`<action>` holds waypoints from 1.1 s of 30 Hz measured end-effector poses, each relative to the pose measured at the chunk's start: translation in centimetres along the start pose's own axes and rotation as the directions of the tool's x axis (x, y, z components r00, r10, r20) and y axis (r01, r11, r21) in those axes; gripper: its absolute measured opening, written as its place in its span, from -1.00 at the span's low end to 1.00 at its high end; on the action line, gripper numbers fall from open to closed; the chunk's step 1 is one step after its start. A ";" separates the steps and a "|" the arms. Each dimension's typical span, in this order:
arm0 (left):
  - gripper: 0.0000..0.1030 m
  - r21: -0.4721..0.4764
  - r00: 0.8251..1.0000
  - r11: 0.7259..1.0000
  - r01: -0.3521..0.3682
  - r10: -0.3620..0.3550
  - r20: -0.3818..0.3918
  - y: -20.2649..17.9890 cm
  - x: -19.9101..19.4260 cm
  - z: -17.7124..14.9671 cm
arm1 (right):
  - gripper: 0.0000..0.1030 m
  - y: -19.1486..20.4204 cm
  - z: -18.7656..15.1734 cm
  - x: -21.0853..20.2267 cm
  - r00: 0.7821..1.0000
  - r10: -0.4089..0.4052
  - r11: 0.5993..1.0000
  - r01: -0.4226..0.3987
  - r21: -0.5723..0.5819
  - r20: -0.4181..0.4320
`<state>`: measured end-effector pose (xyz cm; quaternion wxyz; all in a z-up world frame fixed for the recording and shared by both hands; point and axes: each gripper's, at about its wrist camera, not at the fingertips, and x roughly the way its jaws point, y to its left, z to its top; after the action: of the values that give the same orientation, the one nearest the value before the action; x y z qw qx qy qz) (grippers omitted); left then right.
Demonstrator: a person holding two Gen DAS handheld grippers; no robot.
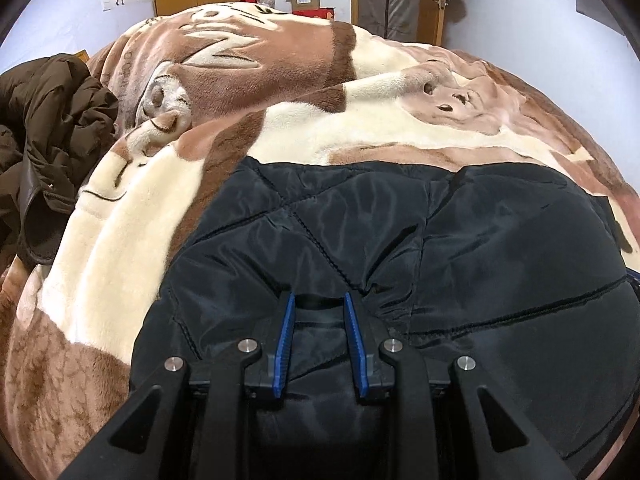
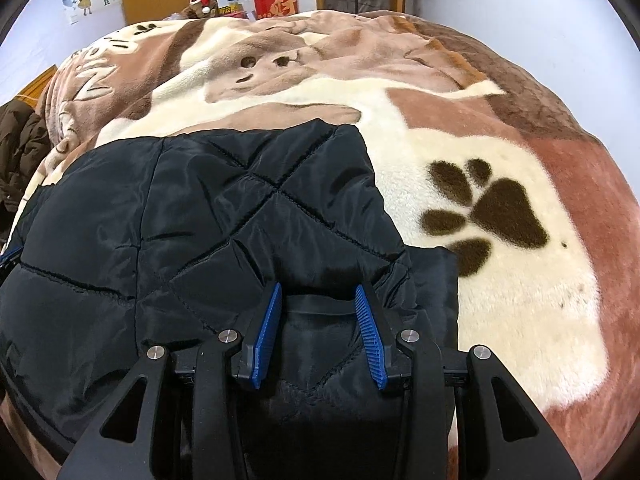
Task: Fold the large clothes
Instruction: 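Grasp the folded jacket's edge with both tools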
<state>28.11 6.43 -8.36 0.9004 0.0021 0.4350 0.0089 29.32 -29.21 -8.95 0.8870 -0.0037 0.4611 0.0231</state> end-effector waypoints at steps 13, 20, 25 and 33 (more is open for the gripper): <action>-0.45 -0.056 0.995 0.995 0.077 -0.073 0.074 3.5 -3.0 2.6 | -0.25 0.3 2.6 -3.9 0.998 0.039 0.997 -0.043 0.072 0.057; -0.45 -0.087 0.999 0.995 0.041 -0.039 0.024 5.5 1.0 4.7 | -0.25 6.6 5.5 -3.6 0.979 0.192 0.981 -0.191 -0.022 0.068; -0.45 -0.101 0.999 0.994 0.033 -0.034 -0.010 5.3 3.3 3.8 | -0.25 9.8 6.1 2.3 0.988 0.141 0.987 -0.145 -0.071 -0.061; -0.45 -0.093 1.000 0.995 0.024 -0.025 -0.006 4.6 4.4 3.5 | -0.25 7.8 5.5 3.7 0.989 0.142 0.990 -0.143 -0.016 -0.035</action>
<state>33.47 11.15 -9.58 0.8980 -0.0452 0.4372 0.0180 35.60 -21.17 -8.65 0.8752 0.0207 0.4747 0.0905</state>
